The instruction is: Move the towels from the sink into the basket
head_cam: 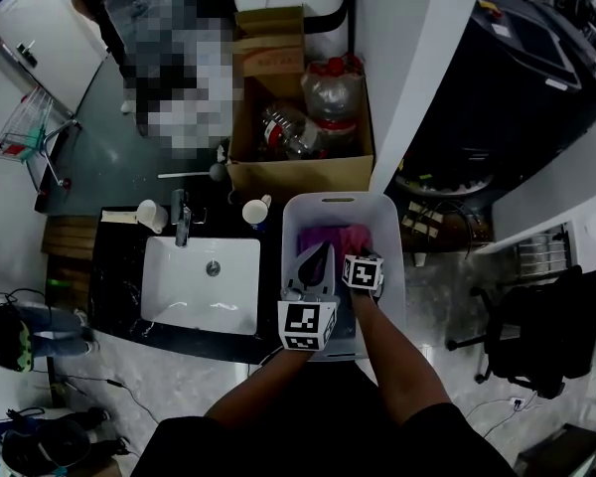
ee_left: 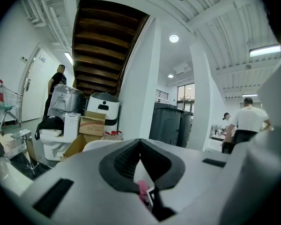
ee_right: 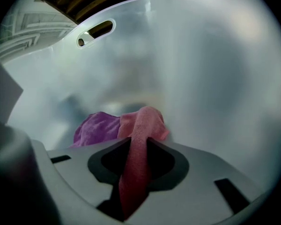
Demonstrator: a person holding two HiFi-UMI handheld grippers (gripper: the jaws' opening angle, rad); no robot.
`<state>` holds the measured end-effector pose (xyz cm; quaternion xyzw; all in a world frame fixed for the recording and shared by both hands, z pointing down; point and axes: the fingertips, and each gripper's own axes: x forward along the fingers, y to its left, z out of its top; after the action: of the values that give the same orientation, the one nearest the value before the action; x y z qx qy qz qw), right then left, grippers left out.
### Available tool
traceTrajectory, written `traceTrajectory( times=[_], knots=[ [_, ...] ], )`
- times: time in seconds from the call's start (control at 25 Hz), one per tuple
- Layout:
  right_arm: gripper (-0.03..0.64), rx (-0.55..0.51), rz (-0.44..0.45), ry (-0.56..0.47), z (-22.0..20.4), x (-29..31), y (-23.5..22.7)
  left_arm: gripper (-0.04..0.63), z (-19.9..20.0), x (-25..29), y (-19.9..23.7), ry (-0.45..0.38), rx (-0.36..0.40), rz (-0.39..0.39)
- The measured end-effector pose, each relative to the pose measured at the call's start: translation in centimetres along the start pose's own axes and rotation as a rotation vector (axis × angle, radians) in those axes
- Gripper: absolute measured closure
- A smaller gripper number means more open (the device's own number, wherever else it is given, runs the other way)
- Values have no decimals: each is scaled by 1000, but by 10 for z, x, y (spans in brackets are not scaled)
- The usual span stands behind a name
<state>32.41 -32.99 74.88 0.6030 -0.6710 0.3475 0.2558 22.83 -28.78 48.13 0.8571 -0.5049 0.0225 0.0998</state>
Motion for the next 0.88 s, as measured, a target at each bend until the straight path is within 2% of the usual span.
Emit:
traceTrajectory(
  times=[0.2, 0.4, 0.6, 0.88],
  knots=[
    [472, -34, 17, -3, -2, 4, 2, 592, -1, -2, -5, 0, -7, -17],
    [399, 67, 24, -24, 7, -5, 3, 592, 6, -3, -2, -13, -4, -19],
    [391, 47, 13, -57, 17, -20, 6, 592, 16, -7, -1, -34, 5, -27],
    [383, 144, 56, -165, 46, -51, 28, 592, 16, -20, -7, -44, 1, -47]
  ],
)
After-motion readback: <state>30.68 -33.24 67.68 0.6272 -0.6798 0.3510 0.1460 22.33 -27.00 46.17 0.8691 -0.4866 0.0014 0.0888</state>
